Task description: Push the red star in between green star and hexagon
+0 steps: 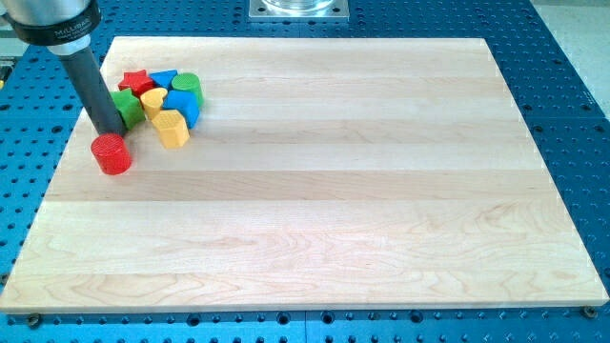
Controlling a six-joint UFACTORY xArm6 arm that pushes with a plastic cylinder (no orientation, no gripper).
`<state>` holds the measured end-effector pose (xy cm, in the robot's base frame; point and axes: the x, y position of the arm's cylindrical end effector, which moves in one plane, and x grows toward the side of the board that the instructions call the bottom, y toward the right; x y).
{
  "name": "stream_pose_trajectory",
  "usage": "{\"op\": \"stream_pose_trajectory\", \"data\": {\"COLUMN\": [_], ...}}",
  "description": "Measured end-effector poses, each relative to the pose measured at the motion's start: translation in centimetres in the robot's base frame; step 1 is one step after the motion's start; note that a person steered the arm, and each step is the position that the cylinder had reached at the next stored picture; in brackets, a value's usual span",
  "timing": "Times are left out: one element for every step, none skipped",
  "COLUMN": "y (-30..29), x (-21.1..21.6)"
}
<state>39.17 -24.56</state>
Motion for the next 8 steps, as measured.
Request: {"op": "stream_pose_trajectory", "data": {"y": [-5.6, -5.9, -4.9, -1.2, -0.4, -0.3, 0.7, 1.5], "x": [0.7, 4.3, 10.6, 10.2, 6.0, 5.7, 7.1, 6.5]}}
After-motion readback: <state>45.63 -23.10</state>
